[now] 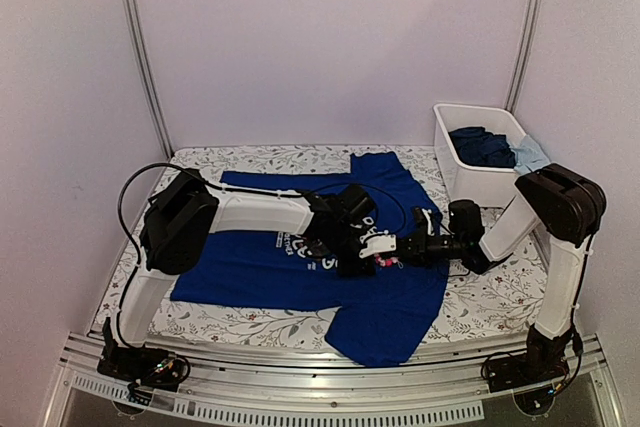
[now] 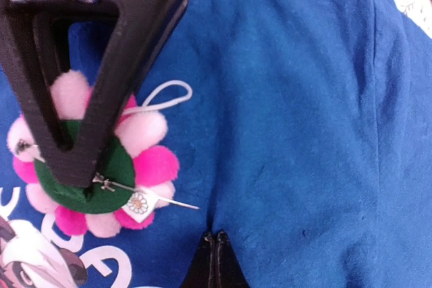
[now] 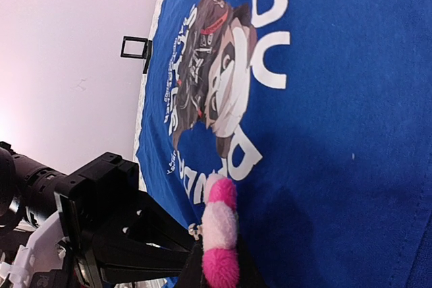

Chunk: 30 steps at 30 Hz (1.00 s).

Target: Pin the brooch onto the clothing

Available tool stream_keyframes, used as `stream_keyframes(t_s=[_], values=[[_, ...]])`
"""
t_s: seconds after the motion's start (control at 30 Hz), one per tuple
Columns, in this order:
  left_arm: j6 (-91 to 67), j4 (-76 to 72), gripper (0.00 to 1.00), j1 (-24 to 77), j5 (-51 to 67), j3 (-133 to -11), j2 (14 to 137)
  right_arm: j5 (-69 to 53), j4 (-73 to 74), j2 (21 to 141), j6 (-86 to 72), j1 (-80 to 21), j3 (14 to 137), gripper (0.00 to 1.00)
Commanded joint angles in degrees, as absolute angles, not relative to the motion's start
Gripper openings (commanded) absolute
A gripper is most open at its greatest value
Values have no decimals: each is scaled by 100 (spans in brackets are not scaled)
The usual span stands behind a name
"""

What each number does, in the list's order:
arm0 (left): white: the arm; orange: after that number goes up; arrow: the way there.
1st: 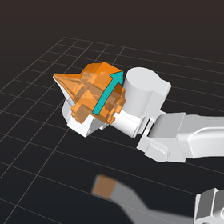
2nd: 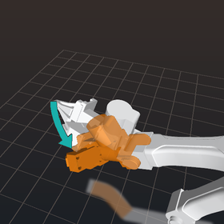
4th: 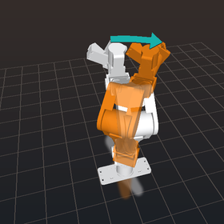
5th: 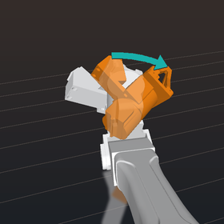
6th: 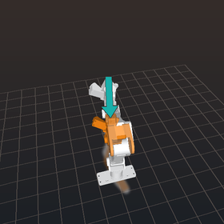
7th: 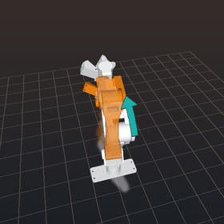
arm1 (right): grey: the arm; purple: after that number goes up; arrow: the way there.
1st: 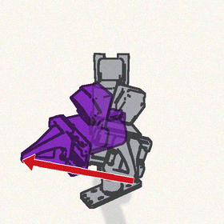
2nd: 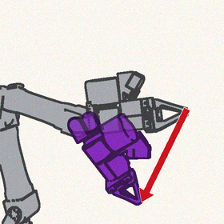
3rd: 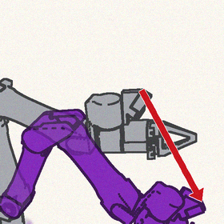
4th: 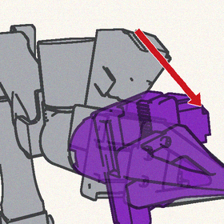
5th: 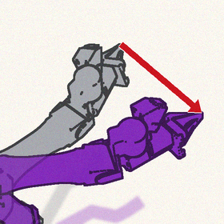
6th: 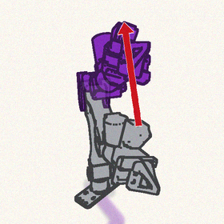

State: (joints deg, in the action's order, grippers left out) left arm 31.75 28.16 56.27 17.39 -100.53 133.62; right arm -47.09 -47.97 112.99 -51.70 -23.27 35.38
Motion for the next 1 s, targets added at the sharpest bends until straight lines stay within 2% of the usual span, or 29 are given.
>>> stream_keyframes(t_s=[0.0, 0.43, 0.97], values=[[3260, 2910, 0, 5694, 1912, -10167, 13122, -4631, -4529, 11500, -5138, -2353, 3604, 0], [3269, 2500, 0, 5699, 2045, -9866, 12939, -4601, -4503, 11643, -5075, -2431, 3569, 0], [3306, 2061, 0, 5689, 1569, -9583, 12955, -5353, -3984, 11843, -5114, -2468, 3586, 0]])
